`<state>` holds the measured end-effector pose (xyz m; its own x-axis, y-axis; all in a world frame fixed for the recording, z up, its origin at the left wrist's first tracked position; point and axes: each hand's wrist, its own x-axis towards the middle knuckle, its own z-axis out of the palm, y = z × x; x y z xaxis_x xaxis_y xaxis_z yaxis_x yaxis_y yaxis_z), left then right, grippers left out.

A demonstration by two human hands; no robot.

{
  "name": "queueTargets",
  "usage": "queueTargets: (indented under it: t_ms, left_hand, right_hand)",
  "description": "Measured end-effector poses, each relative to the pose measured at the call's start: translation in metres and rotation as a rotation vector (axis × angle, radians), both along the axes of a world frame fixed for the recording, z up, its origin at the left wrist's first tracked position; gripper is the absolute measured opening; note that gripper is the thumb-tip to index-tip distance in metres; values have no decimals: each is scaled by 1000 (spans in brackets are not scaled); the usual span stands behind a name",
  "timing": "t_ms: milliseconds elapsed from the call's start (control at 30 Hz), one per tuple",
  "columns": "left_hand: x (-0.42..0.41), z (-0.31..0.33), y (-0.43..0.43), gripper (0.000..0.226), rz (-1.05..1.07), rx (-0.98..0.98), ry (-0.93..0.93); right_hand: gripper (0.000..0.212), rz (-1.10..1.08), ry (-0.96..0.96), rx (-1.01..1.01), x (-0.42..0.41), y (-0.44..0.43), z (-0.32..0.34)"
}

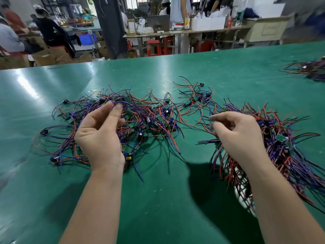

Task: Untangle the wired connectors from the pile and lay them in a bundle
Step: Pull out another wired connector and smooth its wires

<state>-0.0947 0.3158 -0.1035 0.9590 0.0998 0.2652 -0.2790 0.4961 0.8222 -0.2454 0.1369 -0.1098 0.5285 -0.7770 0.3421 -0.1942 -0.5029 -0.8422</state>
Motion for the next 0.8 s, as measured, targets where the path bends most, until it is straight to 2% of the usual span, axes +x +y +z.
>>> queueTargets:
  t_ms: [100,200,333,433,533,667,733,800]
  left_hand:
    - [7,8,10,11,-165,-232,275]
    - [13,10,15,8,-238,-331,393]
    - [7,6,9,29,-234,-181,361]
    - [0,4,0,19,-274,-83,299]
    - [-7,0,-7,5,-273,-14,214]
    - [-14,-2,-15,13,-239,39,118]
    - [-14,-4,-17,14,-210,64,71]
    - [-12,-7,-18,13,-177,84,25]
  right_hand:
    - [20,63,8,1,1,3,-1]
    - [21,79,-2,2,1,4,-1]
    - [26,109,-22,70,2,5,0]
    - [18,274,-99,233,3,10,2]
    - [17,492,-177,493,4,19,6]
    - [23,704,-217,797,7,30,9]
    - [32,797,-167,866,6,34,9]
    - [28,890,-194,889,4,35,8]
